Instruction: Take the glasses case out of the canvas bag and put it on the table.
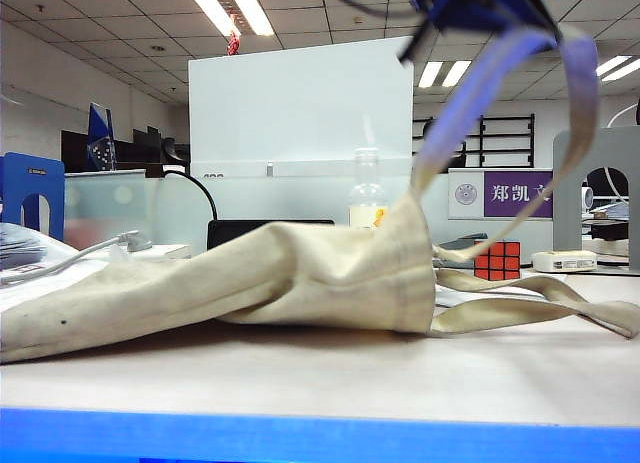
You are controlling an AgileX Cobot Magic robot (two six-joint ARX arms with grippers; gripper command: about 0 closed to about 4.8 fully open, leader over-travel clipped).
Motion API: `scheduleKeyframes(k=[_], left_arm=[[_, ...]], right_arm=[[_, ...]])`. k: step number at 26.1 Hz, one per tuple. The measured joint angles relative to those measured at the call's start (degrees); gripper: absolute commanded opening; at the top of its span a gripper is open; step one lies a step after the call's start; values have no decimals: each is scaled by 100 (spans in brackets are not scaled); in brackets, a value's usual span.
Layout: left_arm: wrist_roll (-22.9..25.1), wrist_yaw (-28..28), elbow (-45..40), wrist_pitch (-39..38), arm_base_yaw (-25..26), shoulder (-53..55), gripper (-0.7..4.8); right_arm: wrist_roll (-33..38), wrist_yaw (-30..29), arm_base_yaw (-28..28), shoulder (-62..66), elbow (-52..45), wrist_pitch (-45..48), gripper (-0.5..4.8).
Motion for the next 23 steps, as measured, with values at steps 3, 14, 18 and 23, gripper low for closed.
scheduleKeyframes(k=[3,14,18,23], left_arm=[[-20,13,2,-511,-4,-299,-6],[-79,-219,-2,-1414,-640,-1349,-6],[-122,-262,-13,-1974,-619,-1360,-6],[-118,-251,-9,-2044,-767,-1384,-6]], right_arm=[[0,-271,-2,70,0,-363,-6],[13,-2444,87,1325,-76,-503,-6],[101,-3215,214,1731,-221,-98,-6],[260,-3812,212,2446,-221,-22,-6]])
